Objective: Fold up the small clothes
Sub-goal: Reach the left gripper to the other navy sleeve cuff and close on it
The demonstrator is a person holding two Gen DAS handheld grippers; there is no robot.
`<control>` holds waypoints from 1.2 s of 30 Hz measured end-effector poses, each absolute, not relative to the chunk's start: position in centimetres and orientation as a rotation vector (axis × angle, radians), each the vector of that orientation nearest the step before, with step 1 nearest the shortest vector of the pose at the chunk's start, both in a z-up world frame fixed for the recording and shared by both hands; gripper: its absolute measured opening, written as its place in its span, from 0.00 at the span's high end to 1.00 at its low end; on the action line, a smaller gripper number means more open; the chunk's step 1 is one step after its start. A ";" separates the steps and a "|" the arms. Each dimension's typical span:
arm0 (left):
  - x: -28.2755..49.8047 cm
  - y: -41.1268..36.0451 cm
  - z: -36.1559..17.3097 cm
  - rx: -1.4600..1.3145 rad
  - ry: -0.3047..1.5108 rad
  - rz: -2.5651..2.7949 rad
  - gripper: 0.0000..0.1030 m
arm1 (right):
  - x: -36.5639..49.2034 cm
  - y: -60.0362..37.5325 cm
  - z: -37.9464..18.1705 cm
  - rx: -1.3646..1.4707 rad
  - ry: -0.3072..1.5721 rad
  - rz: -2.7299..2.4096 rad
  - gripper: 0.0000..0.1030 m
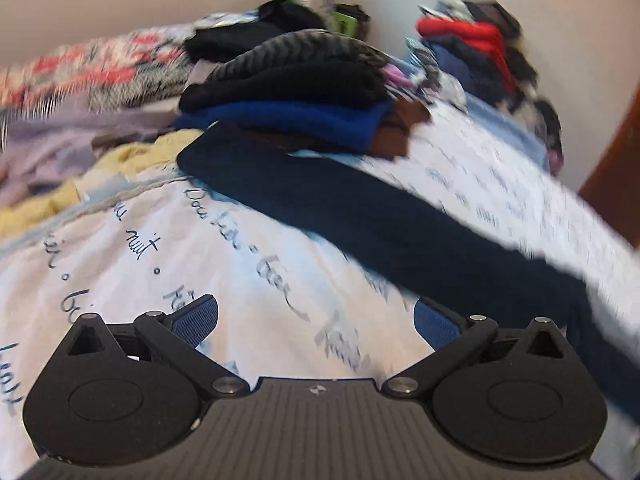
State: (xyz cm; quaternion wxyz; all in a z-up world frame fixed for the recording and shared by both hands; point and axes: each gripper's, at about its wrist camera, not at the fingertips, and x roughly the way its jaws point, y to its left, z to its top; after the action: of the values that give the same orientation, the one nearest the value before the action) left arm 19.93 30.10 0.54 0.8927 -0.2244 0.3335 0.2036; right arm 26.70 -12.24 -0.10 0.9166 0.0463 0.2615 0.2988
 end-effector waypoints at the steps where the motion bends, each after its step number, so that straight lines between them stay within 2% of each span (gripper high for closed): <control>1: 20.2 31.7 0.3 -0.536 0.674 0.429 0.00 | 26.1 -13.0 -0.1 0.101 0.534 0.606 0.24; 11: 22.9 39.9 -3.3 -1.021 0.540 0.372 0.00 | 21.6 -19.2 -1.3 0.199 0.562 0.496 0.24; 25: 25.4 43.6 -5.4 -1.212 0.305 0.334 0.00 | 17.9 -20.6 -3.6 0.268 0.590 0.362 0.24; 28: 25.6 44.2 -6.2 -1.254 0.247 0.347 0.10 | 17.3 -20.3 -3.4 0.233 0.579 0.349 0.24; 31: 25.7 44.4 -6.9 -1.272 0.215 0.380 0.26 | 16.9 -20.5 -3.4 0.237 0.579 0.348 0.24; 33: 25.8 44.4 -7.1 -1.262 0.225 0.394 0.44 | 16.8 -20.7 -3.5 0.240 0.585 0.341 0.24; 34: 25.9 44.4 -7.1 -1.258 0.240 0.396 0.49 | 16.7 -20.8 -3.6 0.240 0.589 0.338 0.24; 36: 25.9 44.6 -7.5 -1.269 0.266 0.400 0.75 | 16.5 -20.9 -3.8 0.245 0.598 0.329 0.24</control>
State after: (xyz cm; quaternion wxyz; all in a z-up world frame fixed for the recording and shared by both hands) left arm 25.91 44.56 -7.47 0.7785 -0.5870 0.1232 0.1849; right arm 16.55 -20.94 -3.82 0.9350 0.1198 0.2924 0.1611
